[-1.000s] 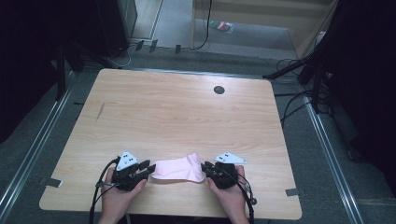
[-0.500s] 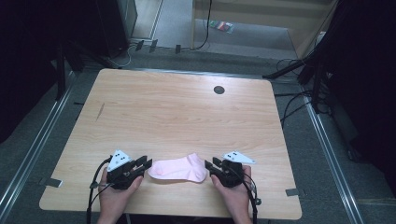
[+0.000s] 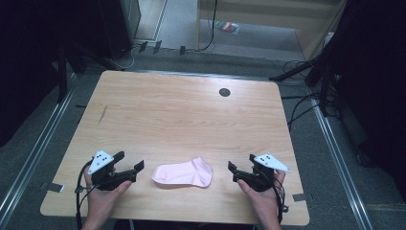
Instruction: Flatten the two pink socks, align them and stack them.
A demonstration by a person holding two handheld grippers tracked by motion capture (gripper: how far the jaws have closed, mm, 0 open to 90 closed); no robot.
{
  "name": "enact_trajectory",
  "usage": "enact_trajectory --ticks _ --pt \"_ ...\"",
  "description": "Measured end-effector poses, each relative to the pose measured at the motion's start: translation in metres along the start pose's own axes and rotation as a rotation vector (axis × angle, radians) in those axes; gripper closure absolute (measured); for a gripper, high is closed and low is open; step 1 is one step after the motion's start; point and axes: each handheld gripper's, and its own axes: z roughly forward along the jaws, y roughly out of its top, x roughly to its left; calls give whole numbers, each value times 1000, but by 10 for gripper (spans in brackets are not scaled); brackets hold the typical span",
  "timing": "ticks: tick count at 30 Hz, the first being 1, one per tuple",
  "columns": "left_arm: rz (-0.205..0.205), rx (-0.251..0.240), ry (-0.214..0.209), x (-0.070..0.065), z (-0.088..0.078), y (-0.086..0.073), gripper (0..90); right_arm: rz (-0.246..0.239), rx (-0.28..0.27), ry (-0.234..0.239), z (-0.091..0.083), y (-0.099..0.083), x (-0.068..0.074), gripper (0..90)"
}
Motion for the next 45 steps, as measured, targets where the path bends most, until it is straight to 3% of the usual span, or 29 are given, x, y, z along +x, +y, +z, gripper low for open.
enact_trajectory --ticks 2,6,8,9,12,18,24,28,36,40,45 --pt "2 -6 12 6 -3 0 72 0 9 -27 -4 -1 -6 6" --pt "35 -23 38 16 -12 -2 1 8 3 -41 -13 -4 -22 0" --pt "29 -23 64 27 -20 -4 0 2 -3 -71 -20 -8 -35 0" --pt "29 -23 64 27 -20 -4 0 2 -3 -71 -20 -8 -35 0" --pt "-11 -18 82 44 -30 -8 0 18 3 -104 -26 -11 -46 0" --pt "-47 -15 111 69 -42 -15 0 41 11 -138 -39 -20 -70 0" --pt "-47 -17 174 85 -53 -17 0 66 11 -176 -51 -28 -89 0" --pt "-22 -2 212 95 -58 -18 0 68 5 -178 -59 -34 -98 0" --pt "-11 -9 247 113 -72 -19 0 83 -8 -204 -75 -41 -113 0" --pt "-58 -25 242 123 -76 -21 0 114 -5 -215 -81 -45 -123 0" --pt "-36 -15 220 122 -73 -25 0 169 -43 -221 -88 -46 -129 0"
